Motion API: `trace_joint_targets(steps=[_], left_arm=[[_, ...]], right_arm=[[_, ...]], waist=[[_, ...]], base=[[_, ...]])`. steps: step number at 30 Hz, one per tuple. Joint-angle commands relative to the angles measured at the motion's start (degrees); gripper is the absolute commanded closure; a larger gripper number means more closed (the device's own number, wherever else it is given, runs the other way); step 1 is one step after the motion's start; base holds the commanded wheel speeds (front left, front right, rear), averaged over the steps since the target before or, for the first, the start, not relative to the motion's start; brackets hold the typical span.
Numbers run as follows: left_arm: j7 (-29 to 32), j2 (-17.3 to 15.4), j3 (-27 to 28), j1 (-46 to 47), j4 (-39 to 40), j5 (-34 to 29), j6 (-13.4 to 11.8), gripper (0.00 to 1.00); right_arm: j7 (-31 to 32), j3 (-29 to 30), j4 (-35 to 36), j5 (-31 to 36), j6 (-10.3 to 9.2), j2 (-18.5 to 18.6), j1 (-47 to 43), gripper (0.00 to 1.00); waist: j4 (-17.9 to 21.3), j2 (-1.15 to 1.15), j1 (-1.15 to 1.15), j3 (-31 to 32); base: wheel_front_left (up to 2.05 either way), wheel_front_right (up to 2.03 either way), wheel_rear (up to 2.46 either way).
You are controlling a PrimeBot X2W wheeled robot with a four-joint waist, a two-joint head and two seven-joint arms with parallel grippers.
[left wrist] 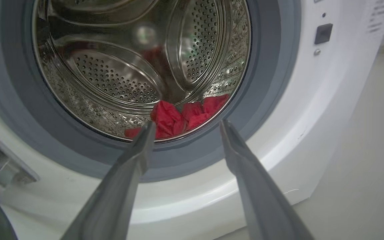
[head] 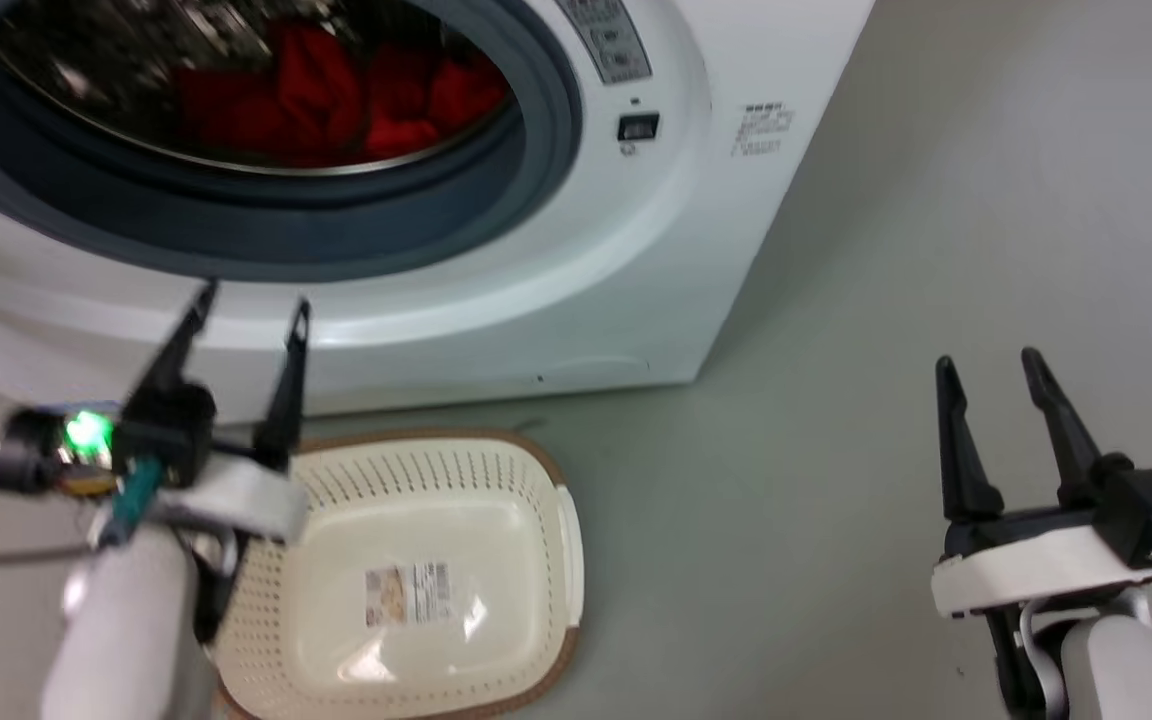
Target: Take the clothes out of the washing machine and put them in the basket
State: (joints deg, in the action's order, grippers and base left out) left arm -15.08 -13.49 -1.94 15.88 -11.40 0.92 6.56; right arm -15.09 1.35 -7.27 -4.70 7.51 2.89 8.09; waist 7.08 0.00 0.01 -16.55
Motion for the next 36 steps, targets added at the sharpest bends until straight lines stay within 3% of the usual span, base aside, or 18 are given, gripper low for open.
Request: trace_joint_targets(steps=[1,6,18,22,28,36], left_arm=[[-0.15,-2.62,-0.75,5.79,-3.67,-1.11,0.33,0.0],[6.12,-8.35,-3.78,23.19,-12.21,-1.54,0.79,0.0],[23.16,-21.33,-17.83,57.58,-24.78,7.94,0.85,0.0],[26.99,-23.38,-20.63,63.79,-27.01,10.66,0.85,0.0],[37.39,-26.64,-23.88,74.94,-31.09,17.36,0.86,0.0],[50.04,-30.11,-27.86,82.0,-33.52,23.87,0.86,0.0]], right_arm=[[-0.12,-0.32,1.06,-0.29,-0.04,-0.04,2.12,0.0],[-0.12,-1.3,3.36,-2.1,-0.04,0.01,5.03,0.0],[-0.12,-6.67,6.89,-5.26,-0.04,-0.02,6.66,0.0],[-0.12,-6.79,7.33,-6.77,-0.04,-0.05,6.59,0.0],[-0.12,-9.66,9.05,-9.04,-0.04,-0.06,7.69,0.0],[-0.12,-10.98,9.87,-9.17,-0.04,-0.06,8.38,0.0]], waist=[[2.4,0.0,-0.01,-8.3],[3.45,0.0,-0.01,-15.24],[7.21,0.0,-0.01,-27.56],[8.53,0.0,-0.01,-30.34],[11.58,0.0,-0.01,-35.21],[15.16,0.0,-0.01,-38.18]], base=[[0.0,0.0,0.0],[0.0,0.0,0.0],[0.0,0.0,0.0],[0.0,0.0,0.0],[0.0,0.0,0.0],[0.0,0.0,0.0]])
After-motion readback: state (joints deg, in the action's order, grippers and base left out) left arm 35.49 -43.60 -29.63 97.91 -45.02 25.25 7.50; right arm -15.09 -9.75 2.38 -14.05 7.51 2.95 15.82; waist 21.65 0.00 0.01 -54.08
